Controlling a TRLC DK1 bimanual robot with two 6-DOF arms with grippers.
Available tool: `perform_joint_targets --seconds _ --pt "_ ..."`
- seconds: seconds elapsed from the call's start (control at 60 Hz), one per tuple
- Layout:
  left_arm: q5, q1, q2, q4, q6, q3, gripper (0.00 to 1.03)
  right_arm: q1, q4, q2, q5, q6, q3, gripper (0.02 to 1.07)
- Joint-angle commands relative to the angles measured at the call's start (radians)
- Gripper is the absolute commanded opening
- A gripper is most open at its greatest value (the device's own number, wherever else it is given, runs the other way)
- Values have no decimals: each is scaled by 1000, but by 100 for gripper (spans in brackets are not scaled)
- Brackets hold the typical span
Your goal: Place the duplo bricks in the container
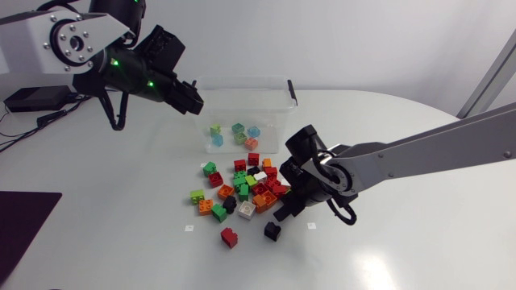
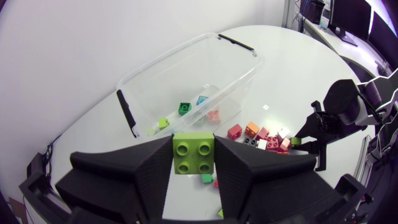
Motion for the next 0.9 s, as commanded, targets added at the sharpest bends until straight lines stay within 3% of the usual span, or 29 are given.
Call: perform_joint_targets --seconds 0.0,0.3,0.567,0.7,0.8,0.883 --pt "12 8 42 25 -40 57 23 9 -21 -22 -7 -9 6 30" --pt "24 13 140 94 -83 130 23 -2 -177 -228 -13 -24 46 29" --pt "29 18 266 138 -137 250 25 4 -243 -268 -16 -21 128 29" --pt "29 31 330 157 -160 313 52 7 -255 -254 -16 -18 189 29" --pt "29 36 353 181 -161 324 83 7 -258 -240 -18 -9 235 29" --pt "29 42 352 183 -160 321 94 4 -258 -223 -18 -3 273 29"
